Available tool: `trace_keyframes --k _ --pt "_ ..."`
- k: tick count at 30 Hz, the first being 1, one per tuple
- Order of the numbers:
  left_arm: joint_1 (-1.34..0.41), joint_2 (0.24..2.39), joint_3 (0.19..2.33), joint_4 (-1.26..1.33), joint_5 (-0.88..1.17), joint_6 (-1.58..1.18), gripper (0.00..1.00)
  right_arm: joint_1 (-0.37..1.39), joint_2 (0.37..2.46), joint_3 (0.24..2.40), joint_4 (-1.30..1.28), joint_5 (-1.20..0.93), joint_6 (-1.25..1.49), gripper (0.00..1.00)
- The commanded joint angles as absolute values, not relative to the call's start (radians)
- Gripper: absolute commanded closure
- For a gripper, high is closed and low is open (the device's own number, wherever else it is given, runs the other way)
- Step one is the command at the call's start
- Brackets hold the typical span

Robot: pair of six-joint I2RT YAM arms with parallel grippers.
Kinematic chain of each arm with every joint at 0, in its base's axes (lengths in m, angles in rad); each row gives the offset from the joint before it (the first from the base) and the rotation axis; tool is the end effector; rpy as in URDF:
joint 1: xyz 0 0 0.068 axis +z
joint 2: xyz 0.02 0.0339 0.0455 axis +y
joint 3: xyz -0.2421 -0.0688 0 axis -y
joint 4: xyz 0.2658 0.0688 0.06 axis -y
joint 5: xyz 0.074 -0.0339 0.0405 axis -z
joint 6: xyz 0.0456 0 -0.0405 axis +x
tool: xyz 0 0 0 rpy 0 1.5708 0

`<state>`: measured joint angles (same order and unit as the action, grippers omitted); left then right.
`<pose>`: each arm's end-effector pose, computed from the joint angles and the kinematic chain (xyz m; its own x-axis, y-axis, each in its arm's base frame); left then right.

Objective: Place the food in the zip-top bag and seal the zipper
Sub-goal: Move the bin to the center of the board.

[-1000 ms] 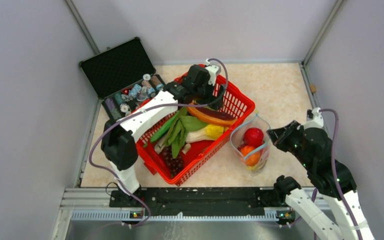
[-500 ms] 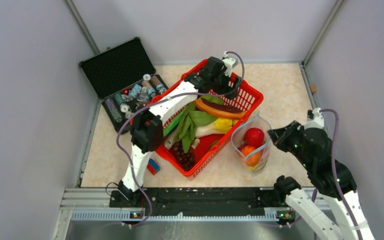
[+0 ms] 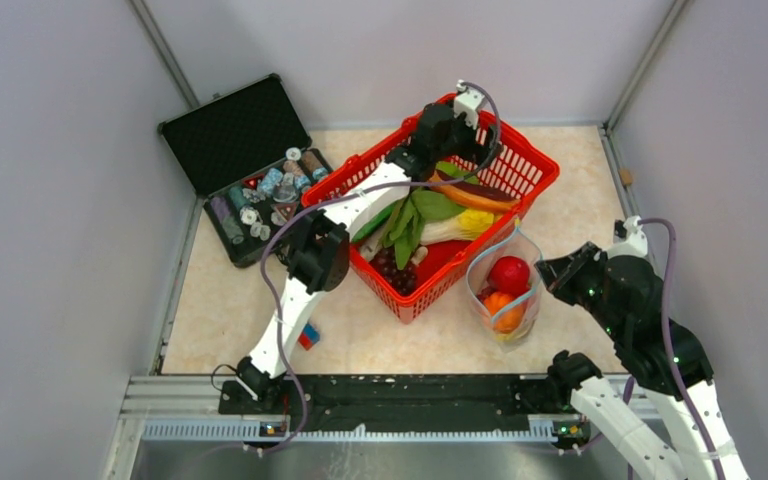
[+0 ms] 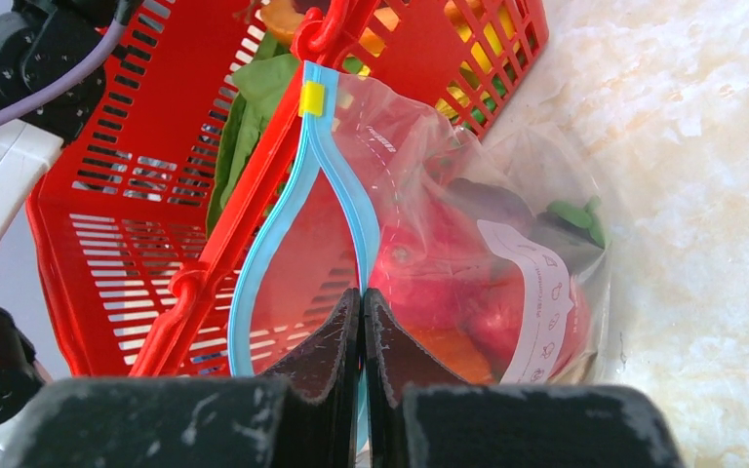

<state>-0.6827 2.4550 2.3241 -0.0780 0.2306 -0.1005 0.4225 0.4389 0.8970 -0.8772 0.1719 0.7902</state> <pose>0.4546 -0.3831 0.2672 -0.2391 0.0685 -0.9686 0.7676 0.6243 -0.1453 0.1139 0.0426 0.3393 -0.4470 0.5666 -0.6923 0.0797 0.7960 0.6000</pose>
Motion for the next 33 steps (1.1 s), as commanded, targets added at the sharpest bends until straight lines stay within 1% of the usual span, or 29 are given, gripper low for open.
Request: trace_keyframes --k 1,5,9,15,19,21,23,28,30,33 --pt "-0.679 2.309 2.191 0.320 0.247 -0.104 0.01 0.421 0.434 0.920 -0.867 0.183 0.804 0.99" --pt "-0.684 2.043 1.894 0.491 0.270 -0.123 0.01 0.421 0.427 0.895 -0.848 0.177 0.814 0.99" --pt "-0.688 1.809 1.664 0.476 0.378 -0.139 0.01 0.420 0.425 0.875 -0.828 0.152 0.820 0.99" --pt "-0.732 1.483 1.479 0.176 0.526 -0.143 0.01 0.420 0.401 0.865 -0.832 0.178 0.835 0.99" --pt "-0.856 1.291 1.340 -0.044 0.544 -0.047 0.01 0.421 0.394 0.864 -0.835 0.186 0.836 0.99" --pt "-0.924 1.206 1.295 -0.196 0.516 -0.010 0.01 0.422 0.395 0.865 -0.835 0.183 0.836 0.99" --pt "-0.960 1.123 1.231 -0.295 0.492 -0.034 0.01 0.421 0.391 0.864 -0.836 0.179 0.839 0.99" --pt "-0.973 0.904 1.045 -0.449 0.478 -0.166 0.01 0.421 0.376 0.866 -0.847 0.174 0.850 0.99" --pt "-0.974 0.830 0.995 -0.535 0.425 -0.189 0.01 0.420 0.372 0.868 -0.854 0.177 0.854 0.99" --pt "-0.973 0.801 0.926 -0.582 0.319 -0.191 0.01 0.421 0.370 0.870 -0.857 0.180 0.857 0.99"
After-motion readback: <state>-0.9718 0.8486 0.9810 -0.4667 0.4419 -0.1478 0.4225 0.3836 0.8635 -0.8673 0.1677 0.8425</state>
